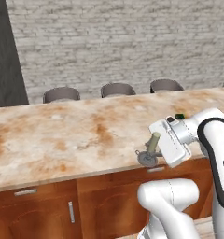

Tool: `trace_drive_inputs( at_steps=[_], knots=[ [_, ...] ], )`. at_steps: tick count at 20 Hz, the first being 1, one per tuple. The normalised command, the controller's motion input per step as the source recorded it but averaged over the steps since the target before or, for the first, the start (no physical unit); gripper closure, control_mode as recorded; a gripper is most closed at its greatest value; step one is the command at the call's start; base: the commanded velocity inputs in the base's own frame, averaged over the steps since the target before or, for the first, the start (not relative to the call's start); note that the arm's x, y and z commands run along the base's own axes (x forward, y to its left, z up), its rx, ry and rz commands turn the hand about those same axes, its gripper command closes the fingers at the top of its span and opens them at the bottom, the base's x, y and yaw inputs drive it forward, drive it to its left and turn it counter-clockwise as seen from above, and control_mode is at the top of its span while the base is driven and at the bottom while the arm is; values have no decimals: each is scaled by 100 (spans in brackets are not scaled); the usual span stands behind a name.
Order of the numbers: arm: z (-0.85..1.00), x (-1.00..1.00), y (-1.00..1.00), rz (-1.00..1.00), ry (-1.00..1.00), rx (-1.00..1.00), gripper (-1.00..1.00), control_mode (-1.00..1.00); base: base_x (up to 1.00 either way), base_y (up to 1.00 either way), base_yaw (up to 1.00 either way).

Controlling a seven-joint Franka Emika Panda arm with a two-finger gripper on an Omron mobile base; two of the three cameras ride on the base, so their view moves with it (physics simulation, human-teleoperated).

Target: Pick the jar and candle from the dining table and place them in the open cabinet. Close the cabinet after placing the objects.

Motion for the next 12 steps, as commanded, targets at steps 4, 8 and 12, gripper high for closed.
trace_drive_inputs(
  at_steps=[4,8,12],
  knots=[
    [0,0,0,0,0,0,100,100,-7,-2,-37],
    [0,0,0,0,0,0,100,100,0,0,-93],
    [0,0,0,0,0,0,100,100,0,0,-96]
  ],
)
